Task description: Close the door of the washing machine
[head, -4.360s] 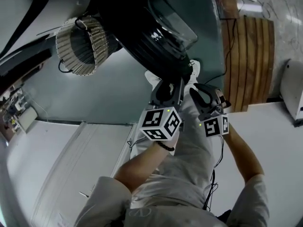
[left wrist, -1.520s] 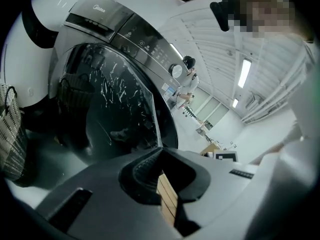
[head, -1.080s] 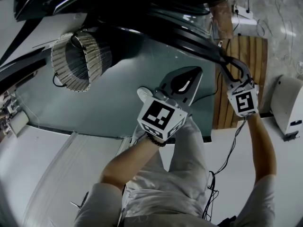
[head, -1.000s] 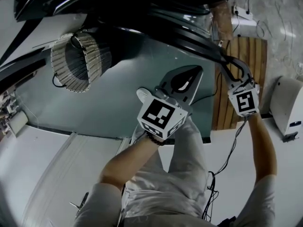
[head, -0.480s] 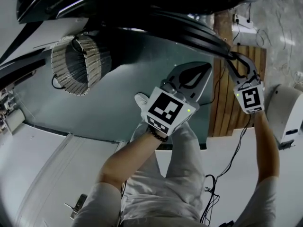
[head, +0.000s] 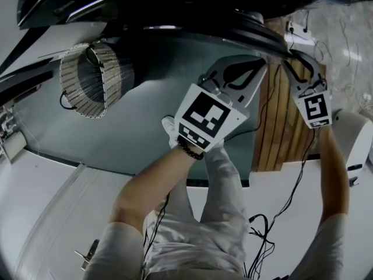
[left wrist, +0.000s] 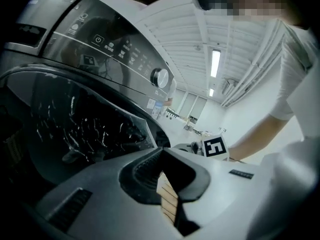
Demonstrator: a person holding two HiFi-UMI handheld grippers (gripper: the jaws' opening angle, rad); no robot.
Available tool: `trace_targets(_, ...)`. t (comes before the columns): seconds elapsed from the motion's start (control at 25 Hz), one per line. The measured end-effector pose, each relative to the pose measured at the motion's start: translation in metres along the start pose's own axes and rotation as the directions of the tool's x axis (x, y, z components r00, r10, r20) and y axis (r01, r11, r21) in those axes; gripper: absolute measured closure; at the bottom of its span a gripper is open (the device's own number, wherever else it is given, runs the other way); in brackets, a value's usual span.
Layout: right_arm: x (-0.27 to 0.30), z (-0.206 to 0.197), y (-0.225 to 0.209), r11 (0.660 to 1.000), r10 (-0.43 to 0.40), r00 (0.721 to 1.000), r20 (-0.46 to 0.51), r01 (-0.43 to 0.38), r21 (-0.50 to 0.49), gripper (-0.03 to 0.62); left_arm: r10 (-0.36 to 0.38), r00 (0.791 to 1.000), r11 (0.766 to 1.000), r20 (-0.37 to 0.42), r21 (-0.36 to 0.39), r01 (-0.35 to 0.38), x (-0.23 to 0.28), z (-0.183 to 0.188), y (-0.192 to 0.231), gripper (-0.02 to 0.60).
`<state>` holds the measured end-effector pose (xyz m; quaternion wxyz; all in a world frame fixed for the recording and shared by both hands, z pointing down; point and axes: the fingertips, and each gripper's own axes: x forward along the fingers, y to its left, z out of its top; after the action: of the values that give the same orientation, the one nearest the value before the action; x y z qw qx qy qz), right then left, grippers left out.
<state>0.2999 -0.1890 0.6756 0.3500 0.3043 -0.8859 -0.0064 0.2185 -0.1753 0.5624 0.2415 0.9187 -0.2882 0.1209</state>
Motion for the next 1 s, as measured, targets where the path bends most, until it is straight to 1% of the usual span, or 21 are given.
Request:
trace_targets(0.12,0.005,0.001,-0.01,1.0,0.009,1.0,0.005,-0.009,-0.024,0.462,-0.016,1.0,0.999,-0.002,0.034,0.016,0.011,0.008,0.002,0.58)
trace_targets(0.24,0.009,0.003,-0.018,0.999,0.012,1.0,0.009,-0.011,-0.034,0.461,-0.026,1.0,0.999,0.001,0.046,0.026,0.023,0.015,0.003,0.58)
trace_targets(0.4,0.016,0.004,-0.03,0.999,0.008,1.0,0.0,-0.008,-0.051,0.456,-0.009,1.0,0.999,0.007,0.049,0.009,0.033,0.019,0.012,0.58)
trace_targets(0.6,0.027,0.006,-0.047,0.999,-0.009,1.0,-0.015,0.008,-0.032,0.455,0.011,1.0,0.999,0.015,0.052,-0.012,0.042,0.023,0.023,0.58)
trace_targets(0.76,0.035,0.008,-0.059,0.999,-0.017,1.0,-0.025,0.016,-0.035,0.451,0.022,1.0,0.998,0.019,0.061,-0.023,0.048,0.026,0.03,0.58)
trace_targets(1.0,0.042,0.011,-0.077,0.998,-0.06,0.998,-0.032,0.059,-0.017,0.442,0.025,0.999,0.997,0.03,0.075,-0.027,0.053,0.036,0.037,0.58)
